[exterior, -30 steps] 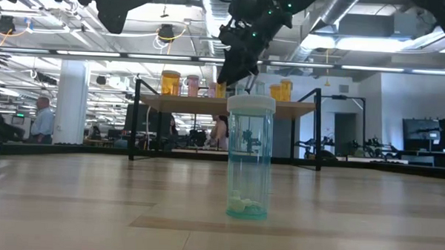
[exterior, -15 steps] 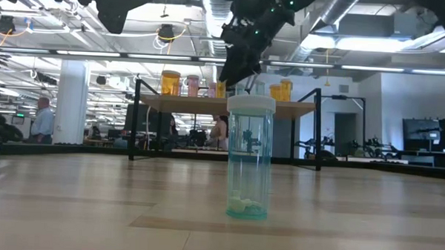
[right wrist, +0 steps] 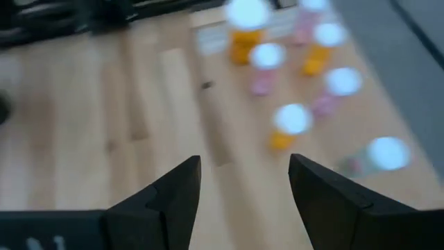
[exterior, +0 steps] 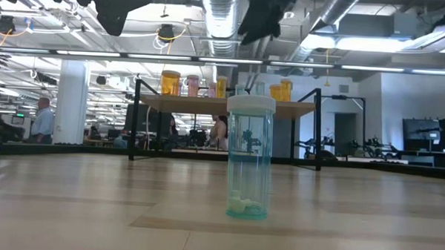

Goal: Pick and place medicine bottles onto shelf by color
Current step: Put the small green pill bottle on the shelf

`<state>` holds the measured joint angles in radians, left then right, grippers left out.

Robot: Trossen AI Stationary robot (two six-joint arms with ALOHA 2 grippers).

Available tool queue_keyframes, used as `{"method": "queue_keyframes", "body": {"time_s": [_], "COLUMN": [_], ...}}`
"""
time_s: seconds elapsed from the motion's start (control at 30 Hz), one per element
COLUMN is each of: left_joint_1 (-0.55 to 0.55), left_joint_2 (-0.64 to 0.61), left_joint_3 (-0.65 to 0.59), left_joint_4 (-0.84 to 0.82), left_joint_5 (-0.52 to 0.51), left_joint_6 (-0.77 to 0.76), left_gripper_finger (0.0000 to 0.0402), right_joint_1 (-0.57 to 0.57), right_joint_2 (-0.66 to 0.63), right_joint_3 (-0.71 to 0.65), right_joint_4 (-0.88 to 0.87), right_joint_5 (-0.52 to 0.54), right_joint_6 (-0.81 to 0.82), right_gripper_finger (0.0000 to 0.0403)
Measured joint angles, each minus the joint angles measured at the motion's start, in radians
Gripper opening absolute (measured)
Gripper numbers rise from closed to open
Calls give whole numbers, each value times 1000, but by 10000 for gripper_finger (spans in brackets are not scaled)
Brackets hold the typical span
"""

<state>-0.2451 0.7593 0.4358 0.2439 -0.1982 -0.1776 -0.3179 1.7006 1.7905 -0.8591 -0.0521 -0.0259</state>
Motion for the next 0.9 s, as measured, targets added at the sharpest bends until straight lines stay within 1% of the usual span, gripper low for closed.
{"method": "queue_keyframes", "body": {"time_s": [0.17, 0.23, 0.4, 0.53, 0.67, 0.9], "left_joint_1": [0, 0, -1, -1, 0, -4], "left_joint_2": [0, 0, 0, 0, 0, 0], "left_joint_3": [0, 0, 0, 0, 0, 0], "left_joint_4": [-1, -1, -3, -3, -1, -2], "left_joint_5": [0, 0, 7, 6, 6, 7], "left_joint_6": [-12, -19, -28, -25, -22, -22], "left_gripper_finger": [196, 196, 196, 196, 196, 196], "right_joint_1": [170, 253, 452, 565, 617, 610], "right_joint_2": [-21, -16, 30, 73, 94, 85], "right_joint_3": [0, 0, -1, -1, -2, -87], "right_joint_4": [-73, -95, -110, -108, -109, -73], "right_joint_5": [1, 23, 85, 106, 152, 169], "right_joint_6": [33, 50, 94, 103, 122, 186], "right_gripper_finger": [242, 242, 242, 242, 242, 242]}}
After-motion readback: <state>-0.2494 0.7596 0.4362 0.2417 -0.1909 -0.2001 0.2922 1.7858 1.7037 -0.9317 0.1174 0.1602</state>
